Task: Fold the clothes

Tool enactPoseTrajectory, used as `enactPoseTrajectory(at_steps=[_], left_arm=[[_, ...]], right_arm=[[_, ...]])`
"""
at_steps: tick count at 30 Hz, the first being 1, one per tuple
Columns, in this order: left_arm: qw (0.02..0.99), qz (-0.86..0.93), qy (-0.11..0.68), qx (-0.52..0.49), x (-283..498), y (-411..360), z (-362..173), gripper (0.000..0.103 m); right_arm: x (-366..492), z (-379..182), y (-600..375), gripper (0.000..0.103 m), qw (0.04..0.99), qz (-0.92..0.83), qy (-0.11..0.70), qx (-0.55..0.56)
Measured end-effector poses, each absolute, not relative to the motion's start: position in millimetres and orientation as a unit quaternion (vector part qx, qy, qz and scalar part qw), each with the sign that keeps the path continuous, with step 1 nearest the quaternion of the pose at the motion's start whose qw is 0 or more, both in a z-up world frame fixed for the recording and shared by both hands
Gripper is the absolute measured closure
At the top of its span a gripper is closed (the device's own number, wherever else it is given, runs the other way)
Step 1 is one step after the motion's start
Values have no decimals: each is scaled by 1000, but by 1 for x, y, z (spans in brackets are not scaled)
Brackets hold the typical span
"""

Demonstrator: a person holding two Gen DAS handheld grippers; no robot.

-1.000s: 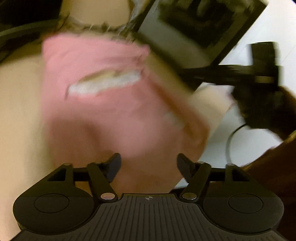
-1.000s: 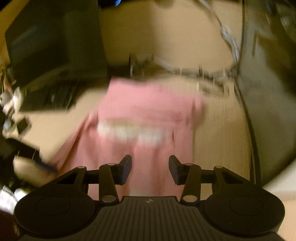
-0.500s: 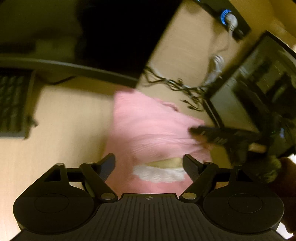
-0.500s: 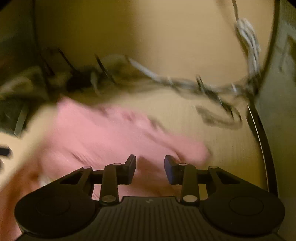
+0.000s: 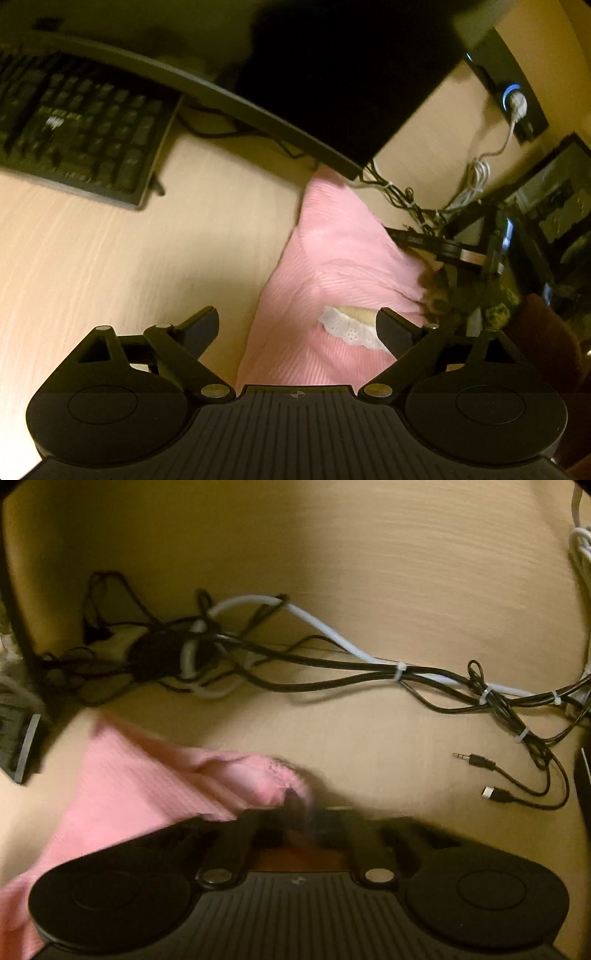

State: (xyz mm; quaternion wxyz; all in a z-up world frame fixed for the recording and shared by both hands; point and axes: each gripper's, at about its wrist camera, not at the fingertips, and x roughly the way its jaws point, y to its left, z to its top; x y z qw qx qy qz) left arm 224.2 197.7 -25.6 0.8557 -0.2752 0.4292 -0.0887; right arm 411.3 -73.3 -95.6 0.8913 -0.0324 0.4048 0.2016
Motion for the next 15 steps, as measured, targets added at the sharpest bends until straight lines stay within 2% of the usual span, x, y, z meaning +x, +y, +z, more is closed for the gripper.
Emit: enactPoseTrajectory(at_steps=[5, 8, 15], left_arm=[[839, -95, 424, -328, 215, 225, -31, 7], [843, -101, 412, -330, 214, 235, -25, 7], [850, -135, 399, -316, 217, 244, -11, 6]], right_arm=[[331, -39, -83, 100, 900, 252, 353, -39], [268, -22, -88, 100, 891, 280, 353, -50], [152, -48, -72, 100, 848, 317, 412, -98]])
